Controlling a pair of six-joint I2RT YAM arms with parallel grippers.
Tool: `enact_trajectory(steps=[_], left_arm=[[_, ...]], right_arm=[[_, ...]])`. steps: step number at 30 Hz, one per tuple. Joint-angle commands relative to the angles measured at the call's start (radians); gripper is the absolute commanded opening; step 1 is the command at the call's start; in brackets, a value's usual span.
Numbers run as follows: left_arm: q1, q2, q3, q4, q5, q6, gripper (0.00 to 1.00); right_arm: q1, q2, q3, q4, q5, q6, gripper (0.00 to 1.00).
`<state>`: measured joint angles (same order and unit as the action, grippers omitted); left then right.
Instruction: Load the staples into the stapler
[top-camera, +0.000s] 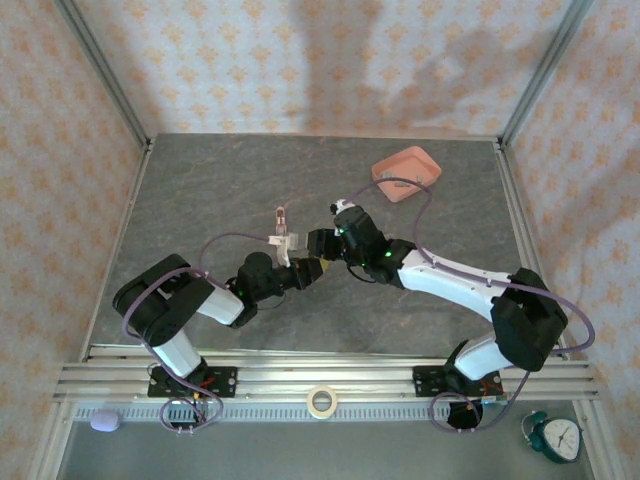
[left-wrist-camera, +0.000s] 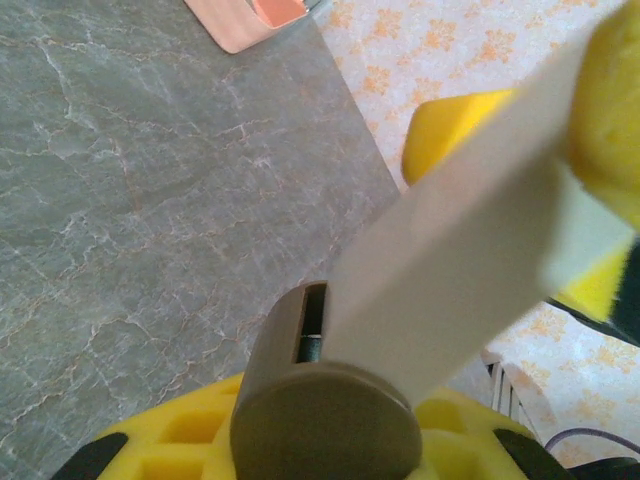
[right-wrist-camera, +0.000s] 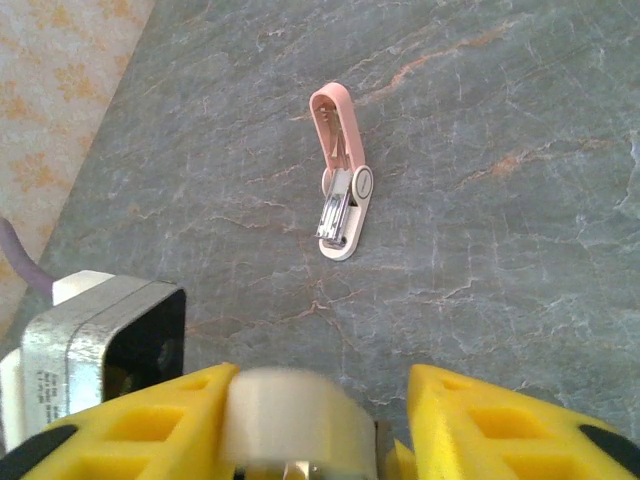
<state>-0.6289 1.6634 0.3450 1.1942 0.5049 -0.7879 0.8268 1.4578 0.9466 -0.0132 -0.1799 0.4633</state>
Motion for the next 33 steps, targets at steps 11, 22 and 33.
enact_trajectory(steps=[11,22,33], left_arm=[[-0.008,-0.034,-0.004,0.041,-0.038,-0.026,0.13],[-0.008,-0.056,-0.008,0.042,-0.033,-0.021,0.13],[-0.017,-0.077,-0.042,-0.019,-0.029,0.134,0.15]], right_arm=[[0.031,-0.092,-0.039,0.010,0.086,-0.024,0.54],[0.033,-0.008,-0.002,0.026,0.068,-0.003,0.40],[0.033,-0.011,0.065,-0.057,0.118,-0.007,0.14]])
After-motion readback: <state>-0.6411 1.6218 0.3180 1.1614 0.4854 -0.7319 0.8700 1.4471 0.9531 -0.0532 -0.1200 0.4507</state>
